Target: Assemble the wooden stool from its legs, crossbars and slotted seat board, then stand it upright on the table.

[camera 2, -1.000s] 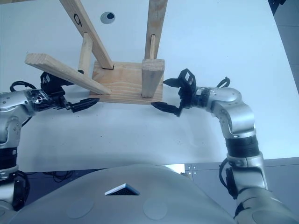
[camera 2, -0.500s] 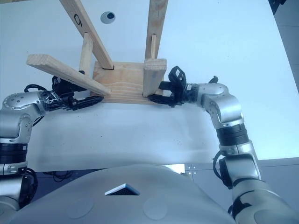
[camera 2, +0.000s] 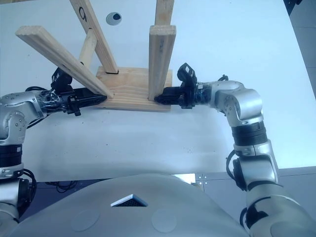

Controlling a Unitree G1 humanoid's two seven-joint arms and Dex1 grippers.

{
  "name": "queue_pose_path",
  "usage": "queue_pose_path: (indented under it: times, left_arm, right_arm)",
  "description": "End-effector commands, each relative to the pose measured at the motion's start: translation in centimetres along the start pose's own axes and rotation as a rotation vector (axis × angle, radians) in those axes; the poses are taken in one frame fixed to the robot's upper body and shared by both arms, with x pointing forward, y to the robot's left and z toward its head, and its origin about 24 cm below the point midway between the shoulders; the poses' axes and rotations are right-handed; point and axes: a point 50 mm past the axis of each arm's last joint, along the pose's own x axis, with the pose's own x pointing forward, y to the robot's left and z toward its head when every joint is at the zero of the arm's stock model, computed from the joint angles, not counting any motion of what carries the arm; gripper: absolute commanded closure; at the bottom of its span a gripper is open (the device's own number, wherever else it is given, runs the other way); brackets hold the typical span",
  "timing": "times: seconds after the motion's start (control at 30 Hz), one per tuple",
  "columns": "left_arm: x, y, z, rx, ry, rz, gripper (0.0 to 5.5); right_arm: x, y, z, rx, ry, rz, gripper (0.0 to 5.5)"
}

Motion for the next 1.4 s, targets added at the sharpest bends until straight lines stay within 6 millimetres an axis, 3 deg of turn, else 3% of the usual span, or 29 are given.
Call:
queue_pose_path:
  times: [0.03, 0.23, 0.43, 0.47, 0.77, 0.93, 0.97, 1.13, 1.23, 1.3, 1.4]
  left_arm:
    - [-0.7, -1.9, 0.4, -0.152, 0.017, -0.101, 3.87]
    - [-1.8, -3.7, 4.8, -0.219, -0.14, -0.234, 4.2]
    - [-1.1, -2.1, 5.7, -0.246, -0.157, -0.086, 4.26]
    - [-0.9, -1.7, 5.5, -0.253, -0.158, -0.06, 3.98]
    - [-1.3, 1.2, 5.3, -0.32, -0.234, 0.107, 2.49]
    - [-2.9, 2.2, 6.3, -0.323, -0.305, 0.167, 2.47]
    - [-3.1, 2.2, 6.7, -0.308, -0.336, 0.165, 2.47]
    - [-4.0, 2.4, 7.6, -0.107, -0.445, 0.215, 2.47]
    - [-4.2, 2.8, 6.2, 0.032, -0.364, 0.231, 2.47]
    - [-4.3, 2.8, 5.3, 0.122, -0.294, 0.232, 2.47]
    - [-4.2, 3.2, 4.8, 0.208, -0.257, 0.197, 2.47]
  right_arm:
    - [-0.8, 0.8, 2.3, 0.108, -0.068, 0.134, 3.94]
    - [-2.0, 0.7, 4.6, 0.314, -0.166, 0.232, 4.13]
    - [-1.5, -1.1, 4.1, 0.355, -0.137, 0.086, 4.25]
    - [-1.4, -1.3, 3.9, 0.359, -0.131, 0.069, 4.25]
    - [-2.6, -2.5, 3.8, 0.423, -0.157, -0.008, 2.48]
    - [-5.4, -3.5, 4.6, 0.433, -0.236, -0.094, 1.65]
    - [-6.0, -3.7, 5.1, 0.418, -0.276, -0.109, 1.41]
    - [-8.5, -3.9, 5.9, 0.204, -0.392, -0.203, 1.41]
    - [-9.0, -3.2, 3.8, 0.022, -0.273, -0.241, 1.41]
    - [-8.3, -3.0, 1.7, -0.099, -0.127, -0.293, 1.04]
    - [-7.5, -2.6, -0.2, -0.179, -0.054, -0.293, 1.01]
